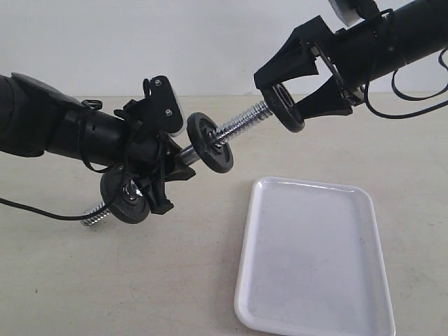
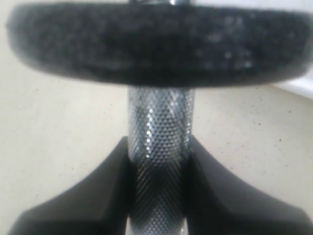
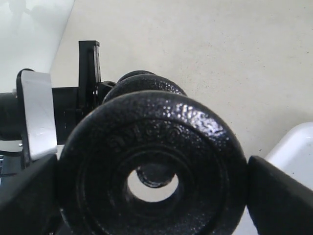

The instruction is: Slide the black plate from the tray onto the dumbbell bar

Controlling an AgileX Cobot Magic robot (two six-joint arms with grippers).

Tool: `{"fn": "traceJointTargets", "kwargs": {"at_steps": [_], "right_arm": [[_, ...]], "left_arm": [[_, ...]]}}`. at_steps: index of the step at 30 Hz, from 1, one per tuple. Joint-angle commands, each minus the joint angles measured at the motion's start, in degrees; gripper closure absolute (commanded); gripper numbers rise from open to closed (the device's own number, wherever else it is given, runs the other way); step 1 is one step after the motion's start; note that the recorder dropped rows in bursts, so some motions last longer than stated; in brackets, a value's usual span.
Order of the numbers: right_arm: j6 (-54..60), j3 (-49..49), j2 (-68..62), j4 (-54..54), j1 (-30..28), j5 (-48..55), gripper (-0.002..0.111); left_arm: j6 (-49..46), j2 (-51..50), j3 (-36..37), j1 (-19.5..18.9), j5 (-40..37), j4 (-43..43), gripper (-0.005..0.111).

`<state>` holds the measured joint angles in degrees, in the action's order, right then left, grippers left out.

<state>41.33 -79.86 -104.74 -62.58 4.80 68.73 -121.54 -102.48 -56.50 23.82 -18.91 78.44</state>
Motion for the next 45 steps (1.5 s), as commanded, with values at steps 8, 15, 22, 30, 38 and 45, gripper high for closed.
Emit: {"fn": "traceJointTargets", "kwargs": {"at_steps": [8, 15, 22, 30, 38, 45], "right_arm": [[-0.06, -0.83, 1.32, -3.14, -0.19, 1.24, 0.108], [-0.06, -0.83, 1.32, -3.14, -0.19, 1.24, 0.108], [-0.50, -0.83, 1.32, -2.60, 0.04, 1.24, 0.108], [-0.92, -0.83, 1.32, 0.35, 4.59, 1.24, 0.108], [-0.23, -0.83, 1.32, 0.35, 5.05, 1.24, 0.108], [3.42, -0.83, 1.19, 0.35, 7.68, 1.24, 0.108]], "left_arm": [[-0.68, 3.19, -2.16, 0.06, -5.09, 4.89, 0.102], [-0.68, 3.19, -1.94, 0.06, -5.68, 4.89, 0.102], [-0.68, 3.19, -1.94, 0.06, -6.45, 4.89, 0.102], [-0.68, 3.19, -2.05, 0.06, -6.44, 4.89, 0.102], [-0.68, 3.19, -2.05, 0.06, -6.60, 5.00, 0.102], [-0.68, 3.19, -2.05, 0.06, -6.58, 5.41, 0.102]]}}
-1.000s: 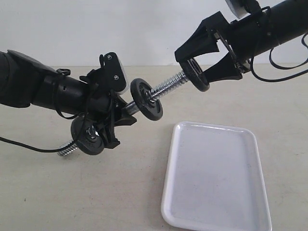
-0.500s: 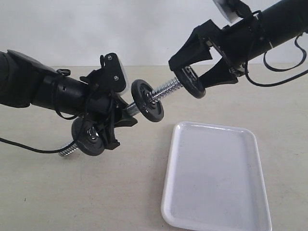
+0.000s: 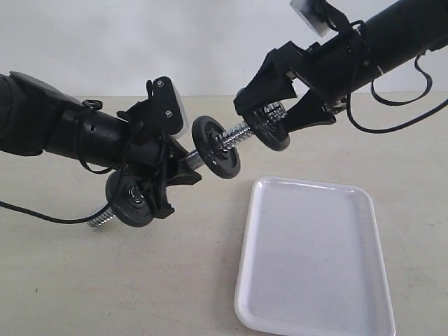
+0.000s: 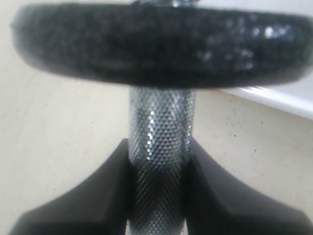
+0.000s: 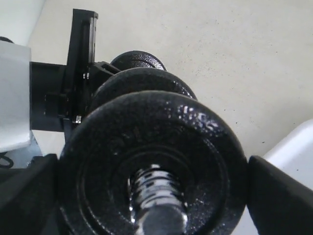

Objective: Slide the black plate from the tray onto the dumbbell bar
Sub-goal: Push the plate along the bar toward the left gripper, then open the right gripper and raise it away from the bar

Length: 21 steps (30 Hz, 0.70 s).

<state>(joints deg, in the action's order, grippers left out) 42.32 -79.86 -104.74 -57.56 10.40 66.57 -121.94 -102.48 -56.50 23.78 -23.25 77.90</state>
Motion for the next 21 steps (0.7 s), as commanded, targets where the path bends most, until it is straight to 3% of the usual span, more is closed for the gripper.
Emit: {"fn": "traceJointTargets", "kwargs": {"at_steps": [1, 5, 8, 10, 13, 14, 21], "right_arm": [[3.21, -0.83, 1.19, -4.67, 2.29, 3.40, 0.108], [3.89, -0.83, 1.19, -4.42, 2.16, 3.40, 0.106], [4.54, -0.83, 1.19, -4.04, 2.16, 3.40, 0.088], [4.34, -0.83, 1.19, -3.86, 2.16, 3.40, 0.060], [3.50, -0.83, 1.19, -3.86, 2.16, 3.40, 0.009], [4.50, -0.83, 1.19, -3.86, 2.16, 3.40, 0.004], [5.18, -0.83, 1.19, -3.86, 2.16, 2.48, 0.004]], "left_arm": [[-0.28, 3.19, -2.05, 0.09, -2.23, 5.94, 0.102], [-0.28, 3.19, -2.05, 0.09, -2.23, 5.94, 0.102], [-0.28, 3.19, -2.05, 0.09, -2.34, 5.93, 0.102], [-0.28, 3.19, -2.05, 0.09, -2.34, 5.93, 0.102], [-0.28, 3.19, -2.05, 0.09, -2.34, 5.93, 0.102], [-0.28, 3.19, -2.05, 0.09, -2.34, 5.93, 0.102], [-0.28, 3.19, -2.05, 0.09, -2.34, 5.93, 0.102]]}}
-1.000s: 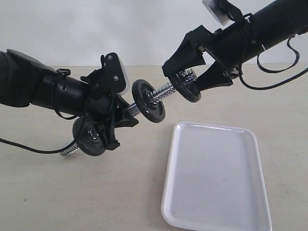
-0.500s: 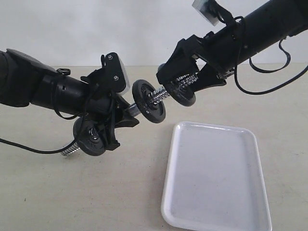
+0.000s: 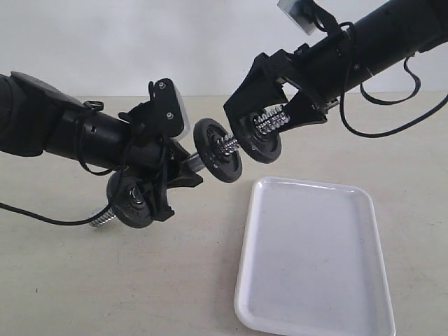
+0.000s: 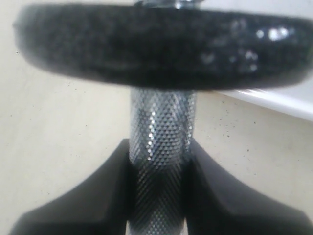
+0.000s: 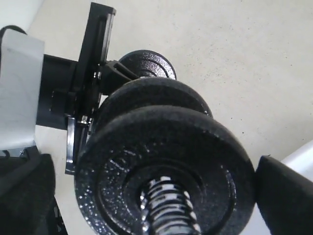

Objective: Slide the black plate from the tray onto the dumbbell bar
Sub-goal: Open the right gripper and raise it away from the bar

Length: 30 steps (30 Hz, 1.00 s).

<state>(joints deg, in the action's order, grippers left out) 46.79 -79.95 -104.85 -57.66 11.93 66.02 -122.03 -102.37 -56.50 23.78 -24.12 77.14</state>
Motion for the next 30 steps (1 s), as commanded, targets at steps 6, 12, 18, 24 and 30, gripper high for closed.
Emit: {"fn": "traceJointTargets", "kwargs": {"at_steps": [6, 12, 18, 24, 30], "right_arm": [[1.25, -0.74, 1.78, -4.83, 0.64, -4.07, 0.004], [10.35, -2.04, 3.79, -6.50, 0.64, -12.36, 0.004], [10.59, -7.58, 6.44, -5.40, 0.64, -15.13, 0.004], [6.94, -8.14, 7.69, 1.32, 0.64, -13.68, 0.004], [5.56, -8.14, 7.69, 4.07, 0.64, -8.80, 0.004]], "left_arm": [[-0.19, 3.08, -2.05, 0.09, -1.47, 6.69, 0.102], [-0.19, 3.08, -2.05, 0.09, -1.33, 7.47, 0.102], [-0.19, 3.08, -2.05, 0.09, -1.03, 7.84, 0.102], [1.82, 3.08, -2.05, 0.09, -1.03, 15.45, 0.102], [14.05, 3.08, -2.05, 0.09, 4.19, 18.61, 0.102]]}}
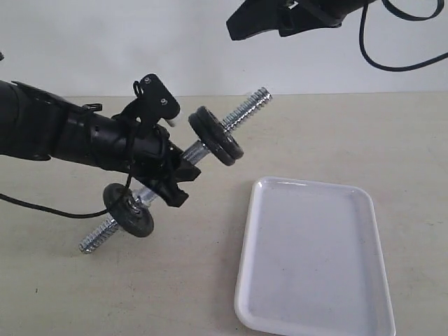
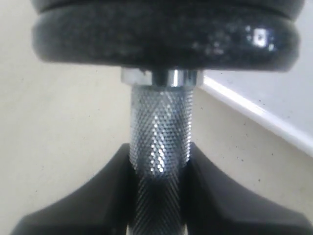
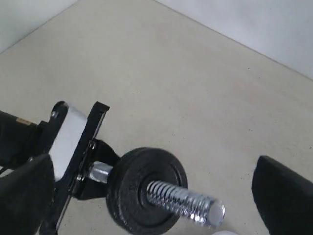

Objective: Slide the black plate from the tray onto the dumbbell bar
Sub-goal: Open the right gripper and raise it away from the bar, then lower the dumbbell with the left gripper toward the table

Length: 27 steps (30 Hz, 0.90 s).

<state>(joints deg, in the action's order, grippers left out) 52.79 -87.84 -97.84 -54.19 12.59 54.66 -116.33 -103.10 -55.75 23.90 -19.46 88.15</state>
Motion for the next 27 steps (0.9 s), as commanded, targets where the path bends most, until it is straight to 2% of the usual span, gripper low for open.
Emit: {"fn": "traceJointTargets", "kwargs": {"at_steps": [1, 4, 8, 13, 27], "right_arm": [[-0.73, -0.25, 0.68, 0.60, -0.03, 2.68, 0.004], [-1.21, -0.25, 0.68, 0.73, -0.03, 3.14, 0.004], [-1.21, -0.25, 0.68, 0.73, -0.03, 4.34, 0.004], [-1.21, -0.25, 0.68, 0.73, -0.03, 5.55, 0.004], [-1.21, -0.25, 0.68, 0.73, -0.03, 6.55, 0.004]], "left_arm": [[9.77, 3.81, -2.80, -0.02, -0.36, 7.59, 0.102], [19.32, 3.81, -2.80, -0.02, -0.05, 7.59, 0.102], [25.26, 3.81, -2.80, -0.02, -0.05, 7.59, 0.102], [33.93, 2.23, -2.80, -0.02, -6.54, 7.59, 0.102], [30.67, -7.30, -2.80, -0.02, -16.13, 11.79, 0.102]]}}
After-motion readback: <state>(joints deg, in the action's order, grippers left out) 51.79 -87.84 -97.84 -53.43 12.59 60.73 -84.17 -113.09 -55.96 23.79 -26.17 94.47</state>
